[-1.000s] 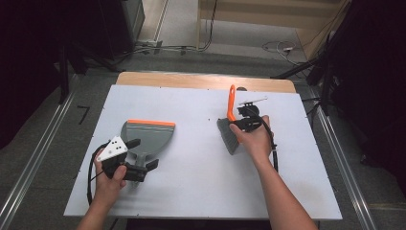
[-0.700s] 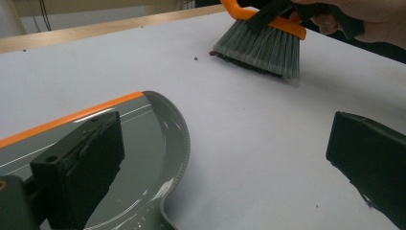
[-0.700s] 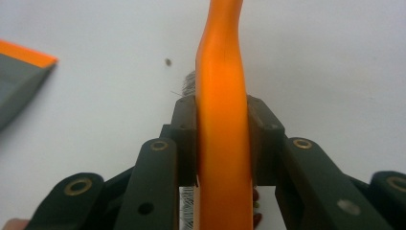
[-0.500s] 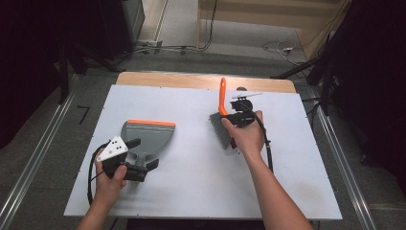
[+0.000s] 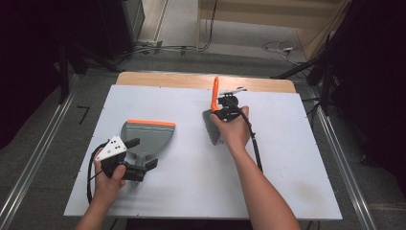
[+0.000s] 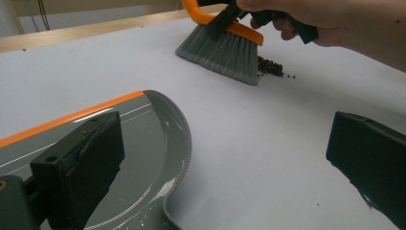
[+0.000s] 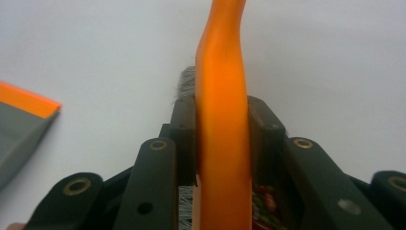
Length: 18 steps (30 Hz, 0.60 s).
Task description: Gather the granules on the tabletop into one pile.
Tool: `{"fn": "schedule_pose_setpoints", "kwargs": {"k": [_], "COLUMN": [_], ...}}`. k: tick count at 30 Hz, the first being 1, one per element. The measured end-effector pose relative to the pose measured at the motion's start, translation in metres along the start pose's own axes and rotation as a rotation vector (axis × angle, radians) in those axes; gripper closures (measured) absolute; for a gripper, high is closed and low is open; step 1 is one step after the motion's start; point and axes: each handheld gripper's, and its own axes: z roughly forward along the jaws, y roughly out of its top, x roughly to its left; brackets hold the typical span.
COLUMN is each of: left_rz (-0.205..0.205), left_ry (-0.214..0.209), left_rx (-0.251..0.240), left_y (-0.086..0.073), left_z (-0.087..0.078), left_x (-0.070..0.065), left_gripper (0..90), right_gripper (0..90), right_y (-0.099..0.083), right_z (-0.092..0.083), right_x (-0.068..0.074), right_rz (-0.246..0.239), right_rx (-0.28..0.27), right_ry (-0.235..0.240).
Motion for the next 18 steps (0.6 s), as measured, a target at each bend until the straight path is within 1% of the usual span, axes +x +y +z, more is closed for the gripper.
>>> {"fn": "schedule_pose_setpoints", "kwargs": {"k": [5,8,10,12,13,14,15,16,17,18], "left_rz": [0.001,0.005,0.004,0.002,0.002,0.003,0.005,0.004,0.003,0.002], "left_ry": [0.001,0.003,0.001,0.001,0.001,0.002,0.004,0.003,0.003,0.004], "left_rx": [0.002,0.001,0.000,0.001,0.003,0.006,0.006,0.006,0.005,0.006], "left_y": [0.001,0.001,0.001,0.001,0.001,0.001,0.001,0.001,0.001,0.001], "left_z": [0.000,0.000,0.001,0.001,0.001,0.001,0.001,0.001,0.001,0.002], "left_x": [-0.002,-0.003,-0.004,-0.004,-0.004,-0.004,-0.003,-0.003,-0.003,-0.003], "left_gripper": [0.0,0.0,0.0,0.0,0.0,0.0,0.0,0.0,0.0,0.0], "right_gripper": [67.5,67.7,67.8,67.8,67.8,67.8,67.9,67.9,67.9,67.9], "right_y": [-0.008,-0.012,-0.013,-0.013,-0.013,-0.012,-0.012,-0.013,-0.014,-0.017], "right_z": [-0.011,-0.017,-0.024,-0.035,-0.042,-0.049,-0.056,-0.064,-0.068,-0.073], "right_x": [-0.017,-0.024,-0.026,-0.028,-0.029,-0.031,-0.032,-0.035,-0.038,-0.041], "right_rz": [0.026,0.030,0.002,-0.038,-0.083,-0.123,-0.174,-0.265,-0.315,-0.380], "right_rx": [-0.001,-0.006,-0.027,-0.042,-0.051,-0.042,-0.031,-0.031,-0.030,-0.026], "right_ry": [-0.030,-0.022,0.008,0.032,0.066,0.078,0.072,0.091,0.117,0.161]}}
